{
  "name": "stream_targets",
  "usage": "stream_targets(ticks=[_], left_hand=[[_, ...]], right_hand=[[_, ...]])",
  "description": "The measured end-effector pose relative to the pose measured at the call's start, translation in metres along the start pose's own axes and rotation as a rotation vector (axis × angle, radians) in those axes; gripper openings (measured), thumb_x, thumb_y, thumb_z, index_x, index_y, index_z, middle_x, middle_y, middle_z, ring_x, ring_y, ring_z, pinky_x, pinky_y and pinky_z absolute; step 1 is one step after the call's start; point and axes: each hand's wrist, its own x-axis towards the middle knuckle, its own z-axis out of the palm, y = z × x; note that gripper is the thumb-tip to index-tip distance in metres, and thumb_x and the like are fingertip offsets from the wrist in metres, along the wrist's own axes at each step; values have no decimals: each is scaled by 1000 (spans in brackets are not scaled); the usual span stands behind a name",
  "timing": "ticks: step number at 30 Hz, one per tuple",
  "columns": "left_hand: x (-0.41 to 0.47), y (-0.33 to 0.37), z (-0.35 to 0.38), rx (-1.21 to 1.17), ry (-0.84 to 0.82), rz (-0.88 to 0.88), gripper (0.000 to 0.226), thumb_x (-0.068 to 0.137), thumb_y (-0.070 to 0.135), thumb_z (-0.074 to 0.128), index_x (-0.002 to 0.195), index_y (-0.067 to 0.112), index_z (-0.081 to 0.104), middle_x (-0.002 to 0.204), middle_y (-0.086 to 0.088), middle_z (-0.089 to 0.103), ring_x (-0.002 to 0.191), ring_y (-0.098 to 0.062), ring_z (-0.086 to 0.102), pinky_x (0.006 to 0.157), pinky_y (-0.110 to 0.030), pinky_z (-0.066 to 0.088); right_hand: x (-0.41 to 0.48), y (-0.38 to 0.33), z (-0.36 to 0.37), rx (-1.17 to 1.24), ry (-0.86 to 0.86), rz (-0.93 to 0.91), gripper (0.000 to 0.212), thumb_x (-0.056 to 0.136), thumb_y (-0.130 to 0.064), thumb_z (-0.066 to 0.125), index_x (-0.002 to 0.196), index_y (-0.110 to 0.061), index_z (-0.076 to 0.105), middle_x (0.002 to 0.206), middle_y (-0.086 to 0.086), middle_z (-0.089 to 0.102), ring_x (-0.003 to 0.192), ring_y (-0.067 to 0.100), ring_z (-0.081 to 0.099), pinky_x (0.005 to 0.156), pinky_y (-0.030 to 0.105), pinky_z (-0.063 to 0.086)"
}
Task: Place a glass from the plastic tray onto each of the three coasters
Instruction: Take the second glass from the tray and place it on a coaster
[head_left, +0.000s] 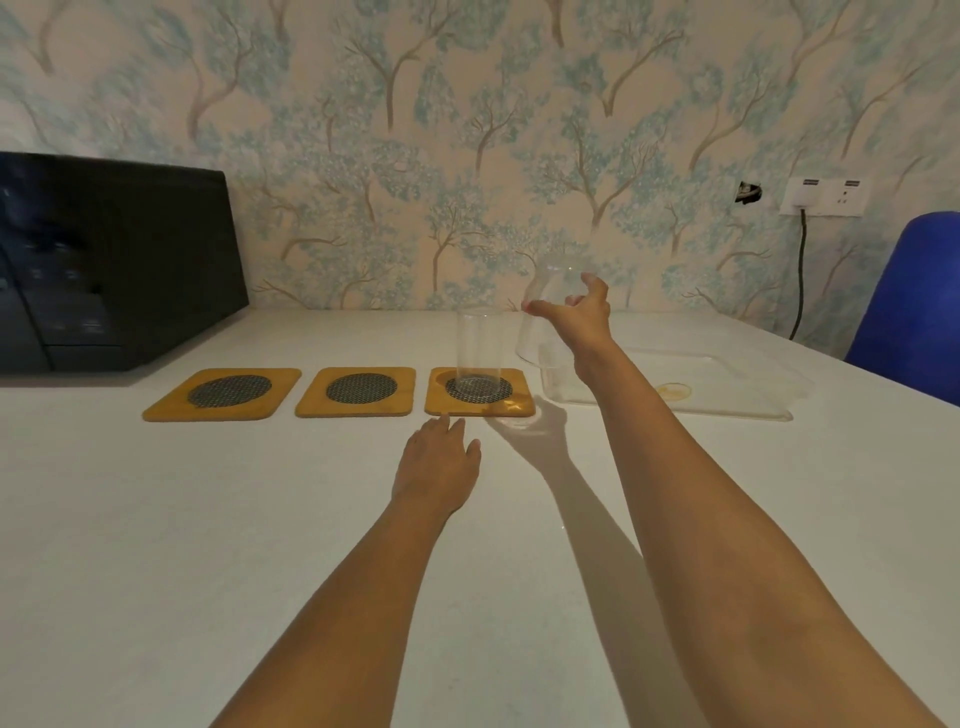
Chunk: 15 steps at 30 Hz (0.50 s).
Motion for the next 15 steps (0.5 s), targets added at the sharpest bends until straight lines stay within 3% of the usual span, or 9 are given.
stream_targets(ticks=[5,8,12,15], left_hand=[[-11,-28,-9,21,-11,-3,53,100,40,24,147,15,21,158,-6,17,146,-23,14,119,-38,14],[-14,-43,-14,18,3,-13,53,99,40,24,147,15,22,158,-7,18,146,-23,15,119,-37,14],[-17,-65,-22,18,26,-49,53,99,40,26,146,15,25,157,-7,21,145,-24,18,119,-38,15],[-17,-86,-30,14,43,-74,53,99,39,27,145,13,27,157,-8,22,145,-25,19,118,-38,17]], right_hand=[[-24,-6,31,-5,7,-42,84,67,-35,83,134,-21,34,138,9,34,127,25,40,107,37,38],[-33,-9,49,56,-23,-44,85,68,-28,83,134,-12,32,139,8,40,126,22,44,97,27,36],[-43,-11,77,128,-69,-31,86,70,-23,83,135,-10,28,131,7,51,107,16,50,88,26,38],[-48,-13,99,156,-135,6,90,72,-25,82,139,-12,23,133,7,48,107,16,46,89,29,35]])
